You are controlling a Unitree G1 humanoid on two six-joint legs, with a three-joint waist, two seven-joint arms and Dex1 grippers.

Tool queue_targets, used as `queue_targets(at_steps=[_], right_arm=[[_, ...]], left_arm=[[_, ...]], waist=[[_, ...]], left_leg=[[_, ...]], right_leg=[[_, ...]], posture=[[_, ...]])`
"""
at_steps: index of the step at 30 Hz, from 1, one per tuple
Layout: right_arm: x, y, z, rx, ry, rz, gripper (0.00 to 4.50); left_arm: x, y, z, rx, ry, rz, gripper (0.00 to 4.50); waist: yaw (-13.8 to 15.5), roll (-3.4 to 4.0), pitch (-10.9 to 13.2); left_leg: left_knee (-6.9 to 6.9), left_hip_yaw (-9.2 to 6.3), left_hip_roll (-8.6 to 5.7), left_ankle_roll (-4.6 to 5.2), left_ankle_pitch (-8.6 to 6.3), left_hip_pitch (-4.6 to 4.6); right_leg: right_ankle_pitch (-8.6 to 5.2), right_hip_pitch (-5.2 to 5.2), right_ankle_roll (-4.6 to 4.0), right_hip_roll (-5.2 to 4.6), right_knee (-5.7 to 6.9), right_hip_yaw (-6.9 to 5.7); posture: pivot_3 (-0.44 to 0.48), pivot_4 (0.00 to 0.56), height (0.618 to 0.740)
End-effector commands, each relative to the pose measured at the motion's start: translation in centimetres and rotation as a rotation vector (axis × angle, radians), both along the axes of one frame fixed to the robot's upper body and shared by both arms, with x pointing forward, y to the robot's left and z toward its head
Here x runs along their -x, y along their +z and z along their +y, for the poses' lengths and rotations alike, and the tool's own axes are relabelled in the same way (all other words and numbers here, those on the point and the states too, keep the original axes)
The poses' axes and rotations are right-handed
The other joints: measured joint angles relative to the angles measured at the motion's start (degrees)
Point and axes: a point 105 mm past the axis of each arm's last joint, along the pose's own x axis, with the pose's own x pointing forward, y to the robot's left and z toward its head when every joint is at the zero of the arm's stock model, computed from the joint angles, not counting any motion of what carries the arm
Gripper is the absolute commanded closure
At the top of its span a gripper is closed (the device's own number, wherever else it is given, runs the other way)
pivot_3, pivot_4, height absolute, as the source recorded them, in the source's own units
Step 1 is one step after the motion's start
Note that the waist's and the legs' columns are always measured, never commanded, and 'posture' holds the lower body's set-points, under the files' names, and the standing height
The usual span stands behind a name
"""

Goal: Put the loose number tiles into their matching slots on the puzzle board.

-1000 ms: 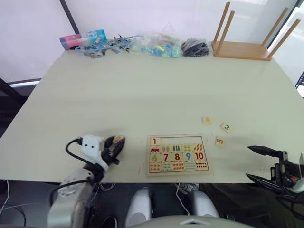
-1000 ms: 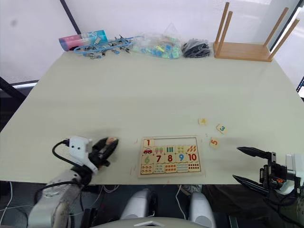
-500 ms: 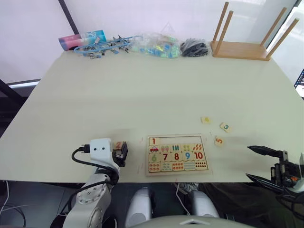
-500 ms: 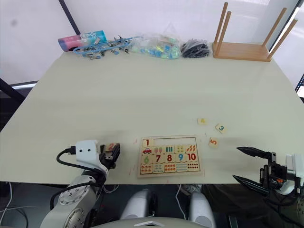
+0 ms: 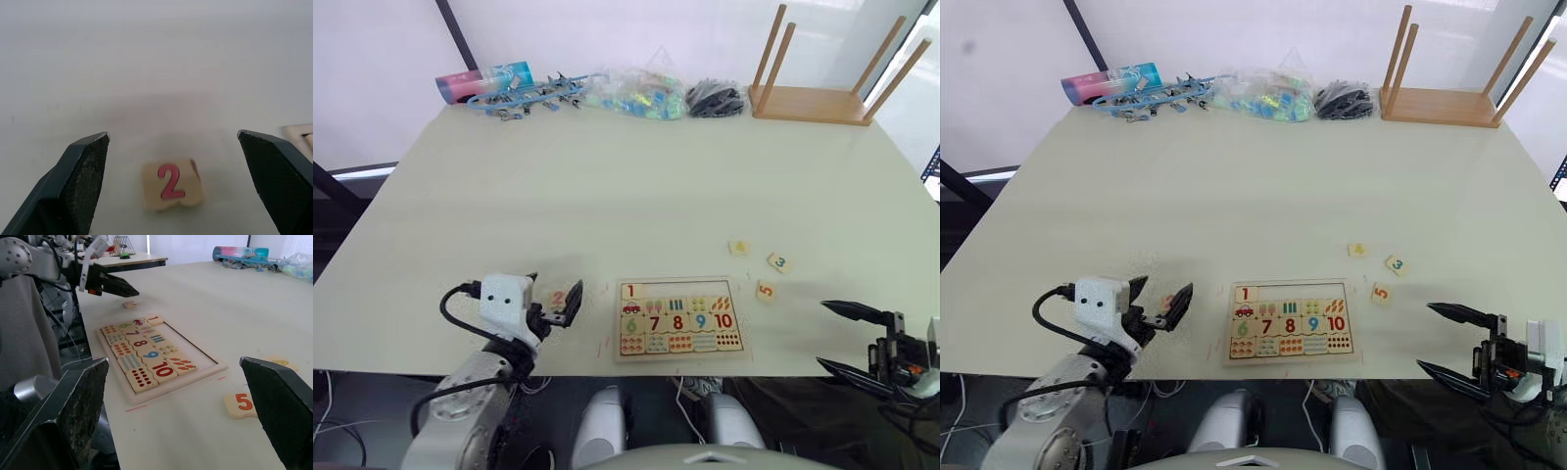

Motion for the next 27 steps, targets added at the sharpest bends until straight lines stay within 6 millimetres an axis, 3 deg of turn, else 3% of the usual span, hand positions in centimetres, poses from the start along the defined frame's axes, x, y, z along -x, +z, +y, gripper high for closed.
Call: queue_targets(at_steps=[1,5,15,19,27], right_arm=[[0.1,0.3,0.0,0.008,-0.007,-0.026,0.00],[0.5,0.3,0.0,0.008,0.001,-0.024,0.00],[0.8,0.1,-0.3,0.048,0.039,-0.025,0.00],[0.7,-0.1,-0.1,0.067,0.061,-0.029,0.00],[0.3,0.1,0.0,0.062,0.071,-0.052,0.00]], left_arm=[[0.2,1.2,0.2,-0.011,-0.162,-0.054,0.04],[-0.4,0.7,2.5,-0.144,-0.343,-0.028,0.04],[-0.4,0.8,5.4,-0.213,-0.830,-0.011,0.04],[-1.9,1.5,6.9,-0.298,-1.028,0.037,0.04],[-4.0,1.1,7.3,-0.443,-1.163,0.099,0.04]], waist=[[-0.03,0.01,0.01],[0.02,0.07,0.03],[0.04,0.09,0.03],[0.09,0.11,0.06],[-0.10,0.06,0.05]], left_leg=[[0.00,0.01,0.00,0.00,0.00,0.00],[0.00,-0.02,0.06,-0.01,0.01,0.00],[0.01,0.10,0.20,-0.02,0.01,-0.01],[0.02,0.26,0.25,-0.10,0.05,-0.03],[0.04,0.46,0.28,-0.07,0.04,-0.07]], right_leg=[[0.00,-0.01,0.00,0.00,0.00,0.01],[0.00,-0.01,-0.03,0.08,0.01,-0.10],[0.04,-0.04,-0.07,0.09,-0.01,-0.07],[0.06,-0.04,-0.11,0.18,0.02,-0.22],[0.08,-0.04,-0.09,0.25,0.01,-0.05]], posture=[[0.000,0.150,0.738],[0.000,0.150,0.738],[0.000,0.150,0.738],[0.000,0.150,0.738],[0.000,0.150,0.738]])
